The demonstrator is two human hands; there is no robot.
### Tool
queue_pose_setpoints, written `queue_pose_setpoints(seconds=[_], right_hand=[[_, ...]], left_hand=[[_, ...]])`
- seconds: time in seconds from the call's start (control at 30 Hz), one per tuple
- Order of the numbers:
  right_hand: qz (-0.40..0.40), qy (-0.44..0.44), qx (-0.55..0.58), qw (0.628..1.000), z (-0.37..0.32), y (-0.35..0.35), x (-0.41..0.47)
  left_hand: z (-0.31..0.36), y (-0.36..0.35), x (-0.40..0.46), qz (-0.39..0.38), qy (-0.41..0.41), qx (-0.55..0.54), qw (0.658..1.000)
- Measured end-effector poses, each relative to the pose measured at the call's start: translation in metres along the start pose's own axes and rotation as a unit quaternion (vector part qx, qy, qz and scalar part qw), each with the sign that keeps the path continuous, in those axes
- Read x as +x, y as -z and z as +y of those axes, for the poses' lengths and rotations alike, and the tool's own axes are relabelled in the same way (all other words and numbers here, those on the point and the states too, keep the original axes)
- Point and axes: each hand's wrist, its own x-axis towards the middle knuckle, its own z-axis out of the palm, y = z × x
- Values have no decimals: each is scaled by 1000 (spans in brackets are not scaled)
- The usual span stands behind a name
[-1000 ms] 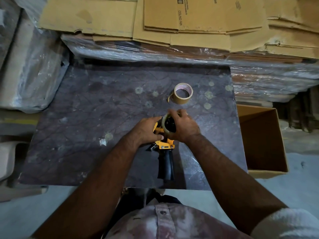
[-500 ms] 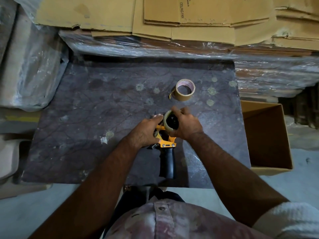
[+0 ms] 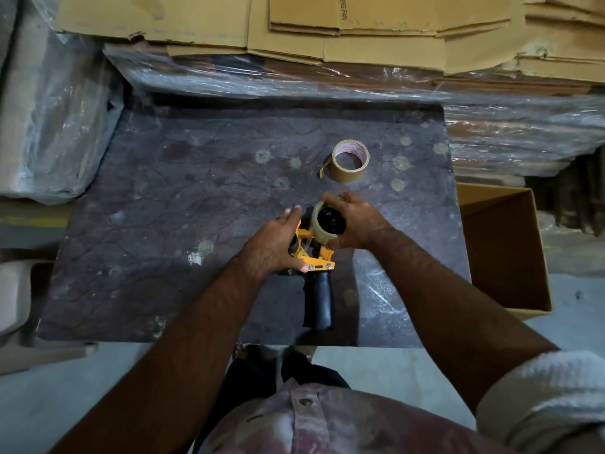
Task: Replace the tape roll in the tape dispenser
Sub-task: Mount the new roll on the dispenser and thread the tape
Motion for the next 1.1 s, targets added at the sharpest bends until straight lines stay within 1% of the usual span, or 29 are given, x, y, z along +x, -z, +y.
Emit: queue_pose_setpoints(seconds=[0.07,0.13,0.2,0.37,0.47,0.53,0.6,0.7,0.77,0.8,0.83,0.87,0.93,0.97,1.0,1.03,1.1], right_hand=[[-10,-25,-12,1000,0,-12,-1],[31,-69,14,997,-2,-26,-7],[69,-95,36,992,-2,-39,-12],[93,-100,20,990,-6,-46,-7],[77,-109,22,991,-11,-49,-11],[63,-113,67,989,-13,-48,-13],[72,-108,131,983,-17,-44,-19],[151,-105,200,962,-18,-44,-45],[201,-144,274,929,-17,-50,-71],[211,-181,314,908,-15,-57,-83],[205,-219,371,879,-13,-66,-93],[172,-253,455,836,-13,-76,-100],[34,-291,629,720,-13,-96,-109],[-35,-295,671,679,-13,-104,-112],[-87,-295,695,650,-14,-110,-112],[-117,-293,717,621,-13,-116,-110],[-153,-271,779,545,-16,-123,-102]], left_hand=[[-2,-2,1,-7,-12,4,1000],[-2,-2,2,-3,-16,5,1000],[-2,-2,4,-7,-22,7,1000],[-2,-2,3,-2,-13,3,1000],[0,-3,1,3,-9,7,1000],[1,-2,0,9,-9,5,1000],[0,-2,-2,15,-17,1,1000],[-7,-8,-6,27,-58,6,998],[-14,-12,-11,40,-66,14,997],[-18,-14,-13,47,-67,16,996],[-21,-16,-15,54,-67,17,996],[-23,-16,-17,59,-69,18,996],[-23,-16,-18,63,-69,1,996],[-23,-16,-17,64,-63,-18,996],[-22,-15,-16,62,-55,-36,996],[-21,-14,-16,56,-47,-51,996],[-21,-11,-14,43,-37,-64,996]])
